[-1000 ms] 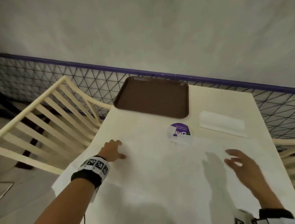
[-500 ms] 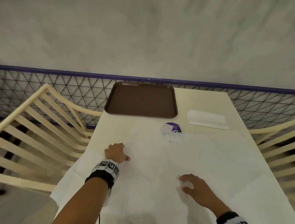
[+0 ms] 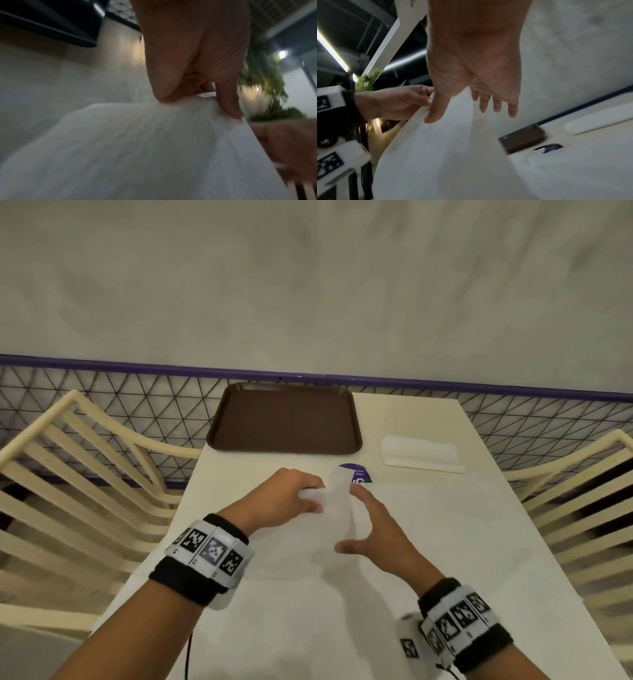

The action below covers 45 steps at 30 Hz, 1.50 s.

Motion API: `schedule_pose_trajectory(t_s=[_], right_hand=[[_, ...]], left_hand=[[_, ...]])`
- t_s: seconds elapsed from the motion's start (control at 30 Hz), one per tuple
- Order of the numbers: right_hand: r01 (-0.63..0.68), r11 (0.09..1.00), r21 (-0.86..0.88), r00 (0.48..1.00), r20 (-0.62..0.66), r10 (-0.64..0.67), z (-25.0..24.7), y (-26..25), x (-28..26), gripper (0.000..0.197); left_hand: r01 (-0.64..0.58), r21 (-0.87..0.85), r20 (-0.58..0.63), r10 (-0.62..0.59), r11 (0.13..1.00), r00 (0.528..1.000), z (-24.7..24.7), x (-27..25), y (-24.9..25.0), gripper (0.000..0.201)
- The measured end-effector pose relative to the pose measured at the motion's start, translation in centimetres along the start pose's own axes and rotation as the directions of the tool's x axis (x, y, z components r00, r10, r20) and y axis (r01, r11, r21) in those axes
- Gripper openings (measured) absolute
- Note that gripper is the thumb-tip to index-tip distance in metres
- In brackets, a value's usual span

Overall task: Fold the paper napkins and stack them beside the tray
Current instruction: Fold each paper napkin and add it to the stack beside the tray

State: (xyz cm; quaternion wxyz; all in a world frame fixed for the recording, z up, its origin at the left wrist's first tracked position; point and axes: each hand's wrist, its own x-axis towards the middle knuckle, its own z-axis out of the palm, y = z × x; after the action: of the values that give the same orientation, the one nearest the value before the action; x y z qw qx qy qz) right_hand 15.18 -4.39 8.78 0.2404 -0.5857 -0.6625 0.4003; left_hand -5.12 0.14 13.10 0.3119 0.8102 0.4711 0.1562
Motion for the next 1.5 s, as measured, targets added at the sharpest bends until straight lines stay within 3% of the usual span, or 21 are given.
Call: schedule_pose_trajectory(t_s=[0.07, 0.17, 0.23, 0.3, 0.37, 0.4, 0.47, 0.53, 0.7, 0.8, 0.87, 0.97, 1.03, 1.1, 1.17, 1.27, 1.3, 1.4, 1.5], right_hand=[[-0.024, 0.983, 0.179, 0.996, 0.088, 0.008, -0.1, -1.4, 0.4, 0.073], [-0.117, 0.92, 0.373, 0.977, 0.211, 0.039, -0.4, -1.1, -0.2, 0.042], [-0.162, 0.909, 0.384, 0.966, 0.252, 0.066, -0.8, 0.2, -0.7, 0.03], [-0.172, 0.919, 0.354, 0.964, 0.255, 0.082, -1.6, 1.7, -1.0, 0.031], [-0.181, 0.918, 0.353, 0.974, 0.194, 0.117, -2.9, 3.1, -0.8, 0.039], [-0.183, 0.913, 0.364, 0.98, 0.138, 0.142, -3.9, 3.7, -0.5, 0.039], [-0.161, 0.904, 0.395, 0.985, 0.007, 0.172, -5.9, 4.1, 0.2, 0.028], [-0.097, 0.9, 0.425, 0.979, -0.125, 0.164, -7.9, 3.6, 0.7, 0.017], [0.183, 0.882, 0.434, 0.918, -0.397, 0.005, -10.9, 1.2, 0.0, 0.023], [0.237, 0.873, 0.427, 0.899, -0.436, -0.032, -10.8, 2.4, -1.3, 0.023], [0.213, 0.903, 0.373, 0.912, -0.407, -0.047, -9.7, 4.7, -2.1, 0.023], [0.145, 0.947, 0.285, 0.956, -0.288, -0.06, -7.5, 9.1, -3.5, 0.034], [0.119, 0.964, 0.238, 0.977, -0.204, -0.07, -6.0, 11.8, -4.5, 0.042], [0.061, 0.966, 0.251, 0.993, -0.108, -0.035, -4.7, 14.3, -5.2, 0.044], [-0.009, 0.973, 0.23, 0.999, -0.031, 0.016, -4.0, 16.3, -5.7, 0.046], [0.011, 0.983, 0.186, 0.999, 0.049, -0.02, -3.3, 17.6, -6.5, 0.035], [-0.001, 0.984, 0.177, 0.997, 0.071, -0.012, -3.1, 18.1, -6.5, 0.04], [-0.026, 0.996, 0.087, 1.0, 0.019, 0.025, -2.9, 18.8, -5.8, 0.063], [-0.105, 0.993, 0.052, 0.994, -0.02, 0.106, -3.5, 17.4, -4.5, 0.048]], left_hand=[[-0.039, -0.058, -0.022, 0.037, 0.998, 0.999, -1.2, -0.3, 1.9, 0.009], [-0.009, -0.216, -0.11, -0.015, 0.976, 0.994, -2.5, -1.0, 3.1, 0.005], [0.034, -0.359, -0.173, -0.102, 0.933, 0.98, -2.7, -1.3, 2.6, 0.011], [0.098, -0.45, -0.241, -0.226, 0.888, 0.944, -2.4, -1.3, 1.6, 0.011], [0.183, -0.439, -0.293, -0.332, 0.88, 0.896, -1.8, -1.0, 0.5, 0.008], [0.239, -0.409, -0.299, -0.377, 0.881, 0.877, -1.3, -0.6, -0.1, 0.019], [0.332, -0.406, -0.279, -0.461, 0.851, 0.842, -0.4, 0.1, -0.7, 0.037], [0.336, -0.444, -0.272, -0.482, 0.831, 0.833, 0.3, 1.1, -0.9, 0.04], [0.029, -0.588, -0.395, -0.318, 0.808, 0.862, 0.9, 1.6, 1.5, 0.006], [-0.079, -0.534, -0.463, -0.212, 0.842, 0.861, 2.4, 0.7, 2.4, 0.013], [-0.086, -0.515, -0.447, -0.182, 0.853, 0.876, 4.6, -0.2, 1.4, 0.023], [-0.006, -0.544, -0.322, -0.202, 0.839, 0.925, 9.1, -1.8, -1.3, 0.046], [0.104, -0.48, -0.197, -0.223, 0.871, 0.955, 11.8, -2.5, -2.6, 0.045], [0.225, -0.41, -0.068, -0.276, 0.884, 0.959, 13.9, -3.3, -3.5, 0.057], [0.287, -0.445, 0.021, -0.31, 0.848, 0.95, 15.5, -4.0, -4.0, 0.047], [0.235, -0.393, -0.073, -0.285, 0.889, 0.956, 17.1, -4.8, -5.0, 0.032], [0.221, -0.376, -0.091, -0.273, 0.9, 0.958, 17.4, -4.8, -5.2, 0.033], [0.274, -0.42, 0.002, -0.301, 0.865, 0.954, 17.5, -4.5, -5.7, 0.051], [0.249, -0.344, -0.139, -0.311, 0.905, 0.94, 17.2, -3.4, -6.2, 0.057]])
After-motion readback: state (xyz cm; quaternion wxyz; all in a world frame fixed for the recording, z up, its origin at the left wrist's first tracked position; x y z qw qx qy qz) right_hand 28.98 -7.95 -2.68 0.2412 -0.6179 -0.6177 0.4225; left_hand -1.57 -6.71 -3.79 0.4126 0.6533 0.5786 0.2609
